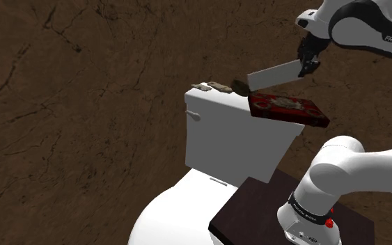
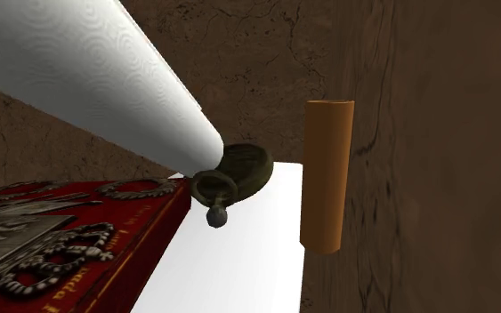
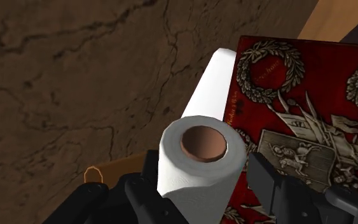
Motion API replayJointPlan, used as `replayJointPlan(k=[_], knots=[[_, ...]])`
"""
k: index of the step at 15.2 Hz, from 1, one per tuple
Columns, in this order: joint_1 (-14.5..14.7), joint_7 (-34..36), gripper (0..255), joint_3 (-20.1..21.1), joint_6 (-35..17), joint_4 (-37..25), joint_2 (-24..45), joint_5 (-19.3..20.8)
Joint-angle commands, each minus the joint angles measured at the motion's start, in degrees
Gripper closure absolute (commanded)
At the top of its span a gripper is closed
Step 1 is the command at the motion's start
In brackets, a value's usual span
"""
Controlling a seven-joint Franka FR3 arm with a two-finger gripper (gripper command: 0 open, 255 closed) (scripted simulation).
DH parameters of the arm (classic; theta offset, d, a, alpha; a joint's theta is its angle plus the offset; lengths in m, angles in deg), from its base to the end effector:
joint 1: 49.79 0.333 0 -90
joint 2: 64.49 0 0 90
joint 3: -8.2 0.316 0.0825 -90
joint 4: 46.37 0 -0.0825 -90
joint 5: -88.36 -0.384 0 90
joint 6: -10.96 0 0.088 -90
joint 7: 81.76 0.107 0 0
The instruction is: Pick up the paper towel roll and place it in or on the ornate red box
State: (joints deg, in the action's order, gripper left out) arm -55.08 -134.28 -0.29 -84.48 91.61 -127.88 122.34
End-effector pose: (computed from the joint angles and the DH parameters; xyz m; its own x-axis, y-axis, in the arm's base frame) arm 0.2015 -0.1333 0.6661 0.7925 0.5957 -0.1305 0.5639 -0.6344 0.5288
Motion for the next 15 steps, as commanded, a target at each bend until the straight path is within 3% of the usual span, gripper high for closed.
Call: replayJointPlan(k=[1, 5, 15], knots=[[-0.6, -1.9, 255, 0.2, 2.9, 1.5, -4.8, 0.0], [-2.0, -6.1, 255, 0.6, 9.2, 2.8, -13.6, 0.0], [-2.3, -4.4, 255, -0.8, 6.1, 12.4, -19.8, 1.5]])
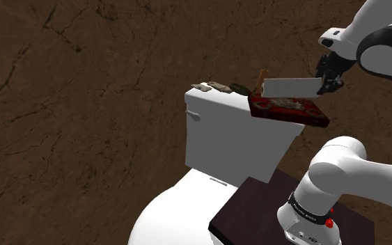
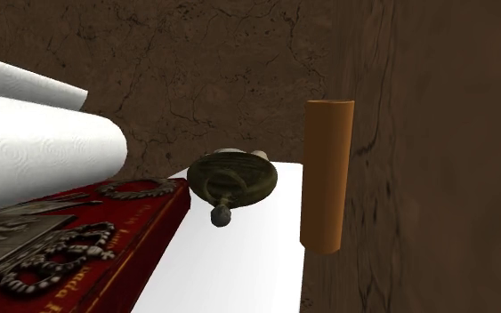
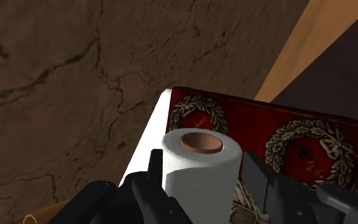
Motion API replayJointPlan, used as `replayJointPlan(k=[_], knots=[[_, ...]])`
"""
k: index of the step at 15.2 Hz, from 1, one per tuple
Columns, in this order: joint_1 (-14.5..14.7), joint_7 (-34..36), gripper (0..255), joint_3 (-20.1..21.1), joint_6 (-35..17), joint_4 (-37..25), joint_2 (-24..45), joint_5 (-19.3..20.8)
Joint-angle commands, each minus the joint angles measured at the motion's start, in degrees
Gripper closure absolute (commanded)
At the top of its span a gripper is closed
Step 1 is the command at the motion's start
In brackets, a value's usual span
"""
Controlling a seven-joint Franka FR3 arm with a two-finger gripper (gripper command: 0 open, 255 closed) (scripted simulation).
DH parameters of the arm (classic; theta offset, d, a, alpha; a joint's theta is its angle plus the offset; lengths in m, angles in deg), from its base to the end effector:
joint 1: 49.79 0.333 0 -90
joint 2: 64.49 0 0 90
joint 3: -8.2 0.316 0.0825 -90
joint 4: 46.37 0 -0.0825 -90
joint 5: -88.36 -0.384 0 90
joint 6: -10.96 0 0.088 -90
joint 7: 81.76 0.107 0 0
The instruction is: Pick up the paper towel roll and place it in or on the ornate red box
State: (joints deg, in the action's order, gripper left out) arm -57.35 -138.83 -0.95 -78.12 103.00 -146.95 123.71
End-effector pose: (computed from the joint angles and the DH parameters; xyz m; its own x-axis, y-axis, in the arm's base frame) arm 0.1147 -0.1285 0.6214 0.7929 0.5951 -0.1311 0.5638 -0.6347 0.5285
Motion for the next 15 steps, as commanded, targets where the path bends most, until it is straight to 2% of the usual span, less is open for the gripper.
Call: replayJointPlan(k=[1, 7, 14, 15], knots=[[-0.1, 0.3, 255, -0.3, -0.5, 2.0, -1.3, 0.3], [-0.9, 0.8, 255, -1.2, -2.3, 7.2, -4.8, 1.1], [-2.6, -0.3, 255, -0.9, -3.2, 7.4, -4.5, 0.1], [-2.6, -0.4, 0, -1.1, -3.4, 7.1, -4.1, 0.3]])
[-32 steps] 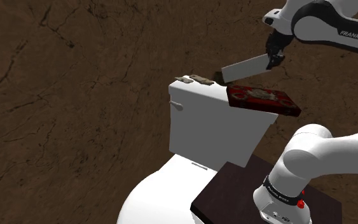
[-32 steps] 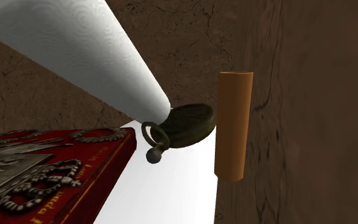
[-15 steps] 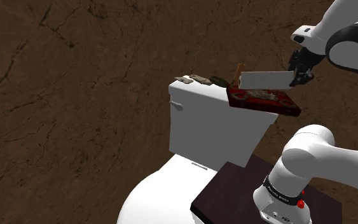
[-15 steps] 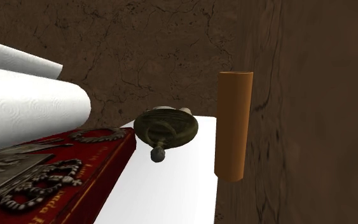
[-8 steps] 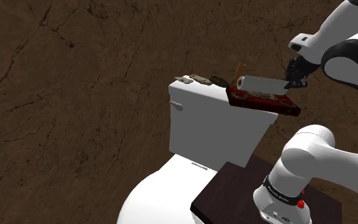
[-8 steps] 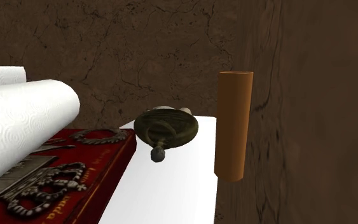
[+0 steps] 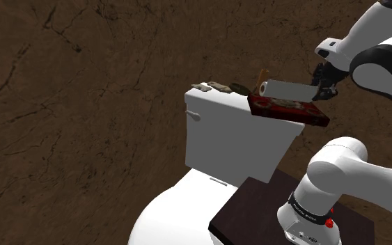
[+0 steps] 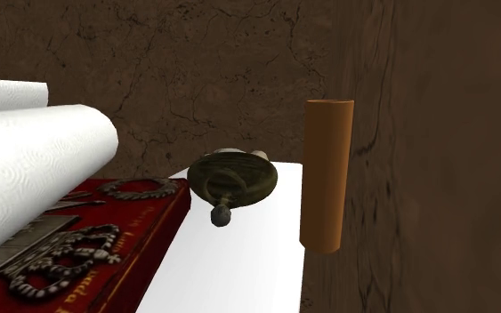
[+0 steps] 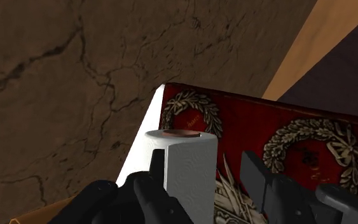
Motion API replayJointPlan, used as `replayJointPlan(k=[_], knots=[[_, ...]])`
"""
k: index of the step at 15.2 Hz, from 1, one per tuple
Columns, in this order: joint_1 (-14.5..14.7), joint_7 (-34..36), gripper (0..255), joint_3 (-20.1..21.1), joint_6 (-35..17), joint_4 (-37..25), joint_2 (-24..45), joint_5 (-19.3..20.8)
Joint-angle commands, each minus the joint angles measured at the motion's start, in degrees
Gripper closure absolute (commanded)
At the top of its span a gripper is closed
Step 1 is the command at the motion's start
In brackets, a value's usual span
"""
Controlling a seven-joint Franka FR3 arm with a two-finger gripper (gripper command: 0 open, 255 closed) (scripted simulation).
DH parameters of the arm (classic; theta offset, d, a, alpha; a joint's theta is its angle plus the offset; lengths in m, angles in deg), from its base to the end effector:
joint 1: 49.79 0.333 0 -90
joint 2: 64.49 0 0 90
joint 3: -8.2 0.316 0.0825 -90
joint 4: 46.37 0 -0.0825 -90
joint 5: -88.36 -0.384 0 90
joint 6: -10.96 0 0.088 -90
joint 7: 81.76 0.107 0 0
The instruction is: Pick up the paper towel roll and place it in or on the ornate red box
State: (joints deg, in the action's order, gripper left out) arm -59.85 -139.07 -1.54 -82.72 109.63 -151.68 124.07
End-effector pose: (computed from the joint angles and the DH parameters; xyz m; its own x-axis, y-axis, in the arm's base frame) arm 0.1135 -0.1269 0.5903 0.7927 0.5987 -0.1151 0.5496 -0.6200 0.5600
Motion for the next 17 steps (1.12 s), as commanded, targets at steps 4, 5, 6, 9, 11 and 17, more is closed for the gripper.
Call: replayJointPlan(k=[4, 5, 6, 9, 11, 17], knots=[[-0.2, -0.4, 0, -0.2, 1.8, 0.5, 0.0, -0.3], [-0.1, -0.1, 0, -0.3, 1.4, 0.7, 0.2, -0.2], [0.1, -0.3, 0, 1.1, 2.9, -1.0, 0.6, -1.5], [0.4, -0.7, 0, 4.7, 6.8, -6.1, 2.1, -4.5], [0.4, -0.7, 0, 4.7, 6.8, -6.1, 2.1, -4.5], [0.4, -0.7, 0, 4.7, 6.8, -6.1, 2.1, -4.5]])
